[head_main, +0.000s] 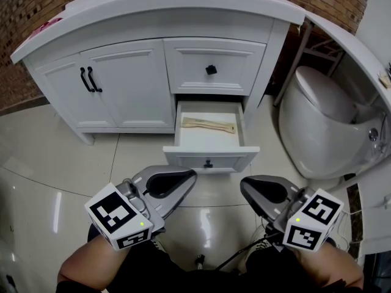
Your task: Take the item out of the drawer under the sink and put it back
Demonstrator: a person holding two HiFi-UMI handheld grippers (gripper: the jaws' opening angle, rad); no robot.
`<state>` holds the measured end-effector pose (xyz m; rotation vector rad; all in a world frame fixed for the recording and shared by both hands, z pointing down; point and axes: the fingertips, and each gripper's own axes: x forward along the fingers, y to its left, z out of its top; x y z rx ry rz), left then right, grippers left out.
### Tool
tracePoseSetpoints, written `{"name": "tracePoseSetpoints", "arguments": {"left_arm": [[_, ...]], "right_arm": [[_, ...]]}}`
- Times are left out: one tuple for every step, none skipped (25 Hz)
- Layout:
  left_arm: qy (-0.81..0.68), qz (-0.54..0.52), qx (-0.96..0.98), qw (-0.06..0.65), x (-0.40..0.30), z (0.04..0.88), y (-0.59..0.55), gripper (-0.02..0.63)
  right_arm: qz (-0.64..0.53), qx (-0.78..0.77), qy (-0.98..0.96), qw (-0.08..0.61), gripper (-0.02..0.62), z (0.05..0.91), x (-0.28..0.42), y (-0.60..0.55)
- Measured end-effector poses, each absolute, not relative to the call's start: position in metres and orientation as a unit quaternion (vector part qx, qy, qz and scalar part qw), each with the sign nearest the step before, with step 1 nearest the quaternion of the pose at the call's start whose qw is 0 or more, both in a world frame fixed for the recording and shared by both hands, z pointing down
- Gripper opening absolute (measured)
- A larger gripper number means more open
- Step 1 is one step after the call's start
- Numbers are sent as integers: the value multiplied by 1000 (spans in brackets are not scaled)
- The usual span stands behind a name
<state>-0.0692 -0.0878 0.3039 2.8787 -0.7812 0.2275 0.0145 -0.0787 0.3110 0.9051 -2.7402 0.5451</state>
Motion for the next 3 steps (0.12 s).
{"name": "tracePoseSetpoints", "arguments": {"left_arm": [[-260, 76, 960, 75, -69, 303, -88, 5], [-260, 76, 960, 74, -69, 303, -87, 5], [-260, 76, 960, 74, -69, 303, -87, 5]], "right_arm": [[185, 307, -928, 103, 3, 311, 14, -78], [185, 307, -928, 103, 3, 311, 14, -78], [185, 307, -928, 104, 3, 311, 14, -78]]}}
